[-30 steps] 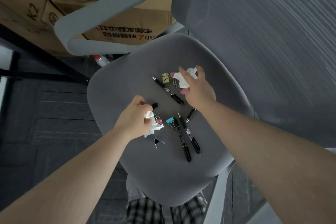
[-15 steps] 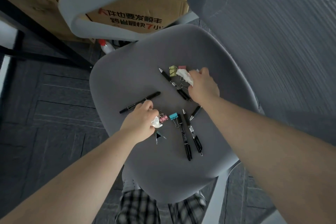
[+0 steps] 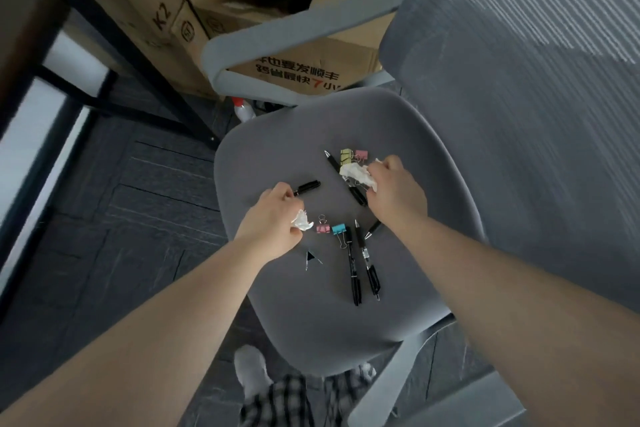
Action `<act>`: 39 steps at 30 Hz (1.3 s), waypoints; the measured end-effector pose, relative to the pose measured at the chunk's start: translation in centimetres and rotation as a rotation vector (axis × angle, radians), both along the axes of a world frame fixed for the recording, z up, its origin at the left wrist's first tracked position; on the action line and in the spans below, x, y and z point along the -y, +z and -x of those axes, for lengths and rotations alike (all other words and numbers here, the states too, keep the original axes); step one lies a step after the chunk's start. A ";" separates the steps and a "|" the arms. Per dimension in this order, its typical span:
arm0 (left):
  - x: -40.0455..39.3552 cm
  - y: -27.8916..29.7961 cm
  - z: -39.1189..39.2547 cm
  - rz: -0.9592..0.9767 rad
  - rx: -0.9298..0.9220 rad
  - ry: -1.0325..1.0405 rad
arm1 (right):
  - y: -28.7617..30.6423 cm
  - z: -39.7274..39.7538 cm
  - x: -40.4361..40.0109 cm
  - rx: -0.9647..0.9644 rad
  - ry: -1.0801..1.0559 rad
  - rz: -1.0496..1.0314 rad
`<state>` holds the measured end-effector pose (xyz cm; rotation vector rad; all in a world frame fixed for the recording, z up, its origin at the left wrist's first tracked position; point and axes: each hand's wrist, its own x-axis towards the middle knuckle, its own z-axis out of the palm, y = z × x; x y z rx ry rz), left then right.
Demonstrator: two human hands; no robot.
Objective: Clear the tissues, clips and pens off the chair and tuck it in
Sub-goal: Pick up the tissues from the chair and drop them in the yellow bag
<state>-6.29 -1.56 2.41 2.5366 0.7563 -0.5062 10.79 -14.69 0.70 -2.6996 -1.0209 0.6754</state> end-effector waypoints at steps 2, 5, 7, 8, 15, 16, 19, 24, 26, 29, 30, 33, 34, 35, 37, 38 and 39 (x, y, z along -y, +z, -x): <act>-0.1 1.2 0.7 -0.010 0.017 0.031 | 1.3 0.6 -0.5 0.006 0.040 -0.001; 0.0 3.0 2.8 -0.051 0.043 0.066 | 3.3 2.5 -1.1 -0.001 0.109 -0.020; 0.2 4.3 4.8 -0.078 0.067 0.079 | 4.6 4.5 -1.5 0.001 0.169 -0.008; 0.3 5.0 5.9 -0.088 0.075 0.086 | 5.1 5.7 -1.6 0.004 0.201 0.008; 1.9 8.9 19.2 -0.164 0.071 0.224 | 8.2 17.5 -1.4 0.036 0.411 0.076; 2.4 9.2 21.8 -0.169 0.069 0.248 | 8.5 19.6 -1.3 0.043 0.448 0.072; 4.5 10.0 30.6 -0.179 0.054 0.347 | 9.7 27.1 -0.8 0.075 0.576 0.048; 9.9 10.4 46.8 -0.119 0.025 0.563 | 11.3 41.7 0.1 0.088 0.820 0.040; 12.1 10.4 52.9 -0.101 0.020 0.655 | 11.5 48.0 0.5 0.051 0.893 0.021; 15.3 10.0 61.3 -0.089 -0.003 0.769 | 11.5 57.5 1.3 0.002 1.028 -0.006; 16.0 9.8 63.0 -0.098 -0.005 0.801 | 11.5 59.7 1.6 -0.003 1.067 -0.016; 18.9 8.8 70.5 -0.085 -0.023 0.970 | 11.5 68.6 2.5 -0.038 1.226 -0.019; 19.7 8.3 72.5 -0.073 -0.033 1.011 | 11.3 71.0 2.6 -0.049 1.275 -0.012; 20.5 7.7 74.4 -0.060 -0.039 1.050 | 10.9 73.2 2.7 -0.055 1.324 -0.004; 21.7 6.7 77.5 -0.031 -0.035 1.131 | 10.1 77.0 2.7 -0.058 1.405 0.012; 22.3 6.3 78.9 -0.021 -0.034 1.171 | 9.7 78.8 2.6 -0.064 1.437 0.022; 22.8 5.8 80.3 -0.011 -0.033 1.209 | 9.2 80.5 2.5 -0.074 1.464 0.036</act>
